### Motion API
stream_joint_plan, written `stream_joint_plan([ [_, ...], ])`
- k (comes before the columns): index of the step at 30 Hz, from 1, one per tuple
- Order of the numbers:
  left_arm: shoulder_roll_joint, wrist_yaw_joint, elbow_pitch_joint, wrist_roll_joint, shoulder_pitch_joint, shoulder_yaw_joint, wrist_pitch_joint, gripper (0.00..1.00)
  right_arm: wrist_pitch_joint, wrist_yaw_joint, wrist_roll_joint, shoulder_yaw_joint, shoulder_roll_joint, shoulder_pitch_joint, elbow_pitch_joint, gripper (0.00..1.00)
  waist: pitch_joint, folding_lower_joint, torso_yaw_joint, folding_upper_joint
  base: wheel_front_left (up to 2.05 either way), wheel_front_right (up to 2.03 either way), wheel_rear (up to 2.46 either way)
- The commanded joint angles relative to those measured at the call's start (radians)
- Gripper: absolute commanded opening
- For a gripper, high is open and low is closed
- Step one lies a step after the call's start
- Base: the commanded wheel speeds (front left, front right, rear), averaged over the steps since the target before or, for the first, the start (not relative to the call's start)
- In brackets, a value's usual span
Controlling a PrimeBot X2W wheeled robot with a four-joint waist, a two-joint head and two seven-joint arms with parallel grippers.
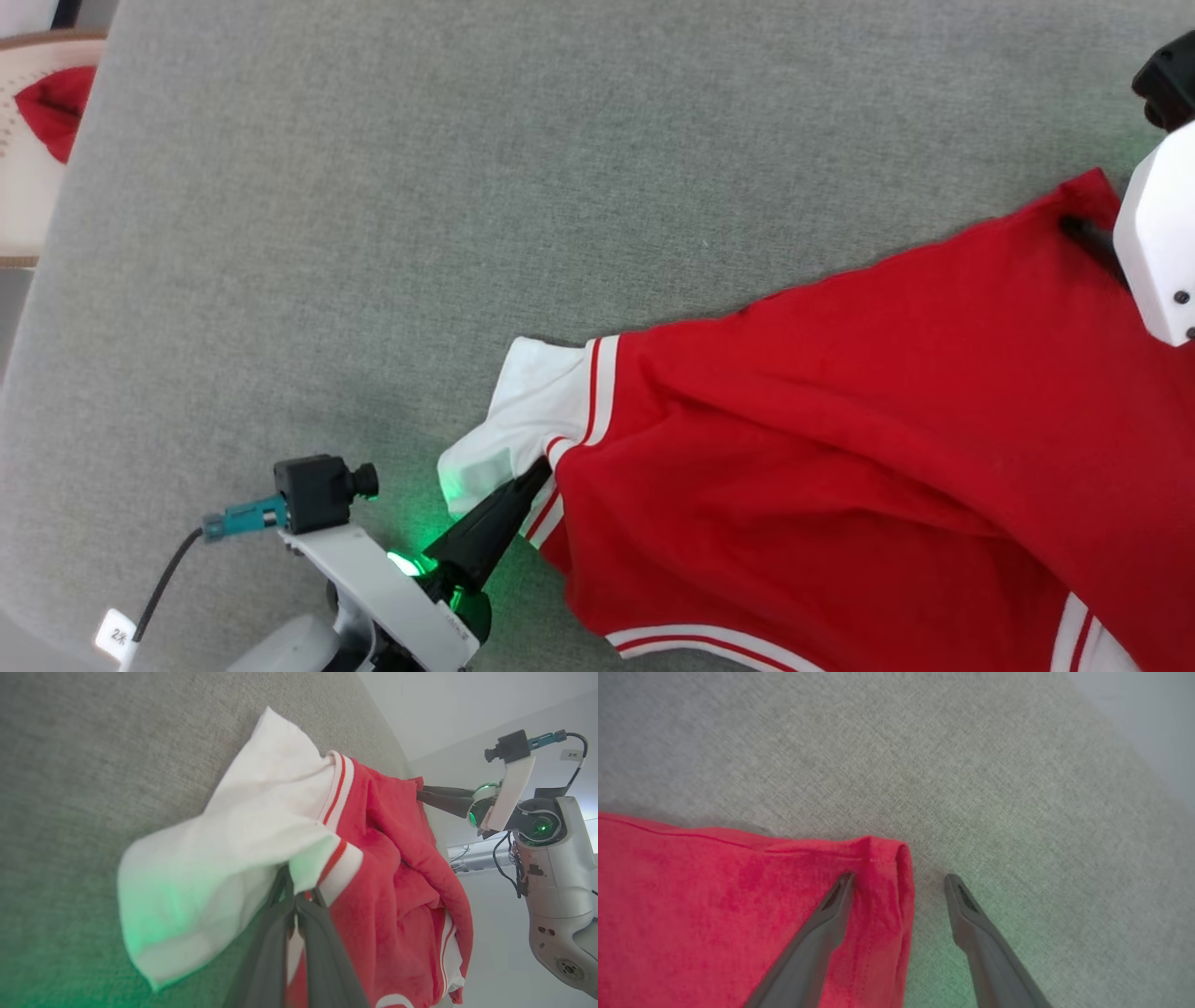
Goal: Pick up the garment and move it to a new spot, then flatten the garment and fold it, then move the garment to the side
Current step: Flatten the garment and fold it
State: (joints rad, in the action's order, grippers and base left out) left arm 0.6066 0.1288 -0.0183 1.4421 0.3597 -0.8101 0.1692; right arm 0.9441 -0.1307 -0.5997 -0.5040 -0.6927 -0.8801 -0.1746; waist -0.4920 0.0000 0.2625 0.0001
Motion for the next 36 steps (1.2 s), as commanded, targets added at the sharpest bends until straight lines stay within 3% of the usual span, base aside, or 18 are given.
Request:
stream_joint_plan([
  [1, 0.000, -0.001, -0.018, 0.000, 0.006, -0.003, 0.005, 0.00, -0.001, 0.000, -0.012, -0.044, -0.007, 0.003, -0.032, 1.00, -0.012, 0.0000, 0.010, -0.0001, 0.00, 0.00, 0.00],
  [3, -0.002, -0.001, -0.017, 0.002, 0.009, -0.005, 0.009, 0.00, -0.003, 0.000, -0.031, -0.072, -0.009, 0.004, -0.051, 0.45, -0.013, 0.0000, 0.010, -0.0001, 0.00, 0.00, 0.00],
  [4, -0.002, -0.001, -0.015, 0.003, 0.010, -0.005, 0.009, 0.00, -0.004, 0.000, -0.042, -0.085, -0.008, 0.006, -0.058, 0.09, -0.012, 0.0000, 0.009, -0.0001, 0.00, 0.00, 0.00],
  [5, -0.001, 0.000, -0.014, 0.004, 0.010, -0.006, 0.012, 0.00, -0.005, 0.000, -0.048, -0.097, -0.009, 0.006, -0.064, 0.00, -0.010, 0.0000, 0.008, -0.0001, 0.00, 0.00, 0.00],
  [11, 0.009, 0.000, -0.016, 0.016, 0.016, -0.001, 0.024, 0.00, -0.116, 0.001, -0.083, -0.066, 0.016, -0.036, -0.094, 0.00, 0.022, 0.0000, -0.004, -0.0001, 0.00, 0.00, 0.00],
  [17, 0.043, 0.000, -0.029, 0.031, 0.039, 0.037, 0.037, 0.00, -0.275, 0.001, -0.078, 0.042, 0.067, -0.081, -0.162, 0.00, 0.068, 0.0000, -0.023, -0.0001, 0.00, 0.00, 0.00],
  [22, 0.103, 0.000, -0.035, 0.020, 0.139, 0.097, 0.031, 0.00, -0.443, 0.001, -0.022, 0.172, 0.109, -0.133, -0.249, 0.00, 0.096, 0.0000, -0.039, -0.0001, 0.00, 0.00, 0.00],
  [27, 0.137, 0.000, -0.077, 0.024, 0.338, 0.158, -0.034, 0.00, -0.561, 0.001, 0.037, 0.309, 0.166, -0.226, -0.347, 0.00, 0.085, 0.0000, -0.065, -0.0001, 0.00, 0.00, 0.00],
  [32, 0.107, 0.000, -0.177, 0.014, 0.629, 0.197, -0.127, 0.00, -0.654, 0.001, 0.115, 0.428, 0.227, -0.383, -0.445, 0.00, 0.041, 0.0000, -0.097, -0.0001, 0.00, 0.00, 0.00],
  [36, 0.058, 0.000, -0.323, -0.058, 0.890, 0.212, -0.144, 0.00, -0.749, 0.002, 0.187, 0.522, 0.274, -0.539, -0.531, 0.00, 0.000, 0.0000, -0.121, -0.0001, 0.00, 0.00, 0.00],
])
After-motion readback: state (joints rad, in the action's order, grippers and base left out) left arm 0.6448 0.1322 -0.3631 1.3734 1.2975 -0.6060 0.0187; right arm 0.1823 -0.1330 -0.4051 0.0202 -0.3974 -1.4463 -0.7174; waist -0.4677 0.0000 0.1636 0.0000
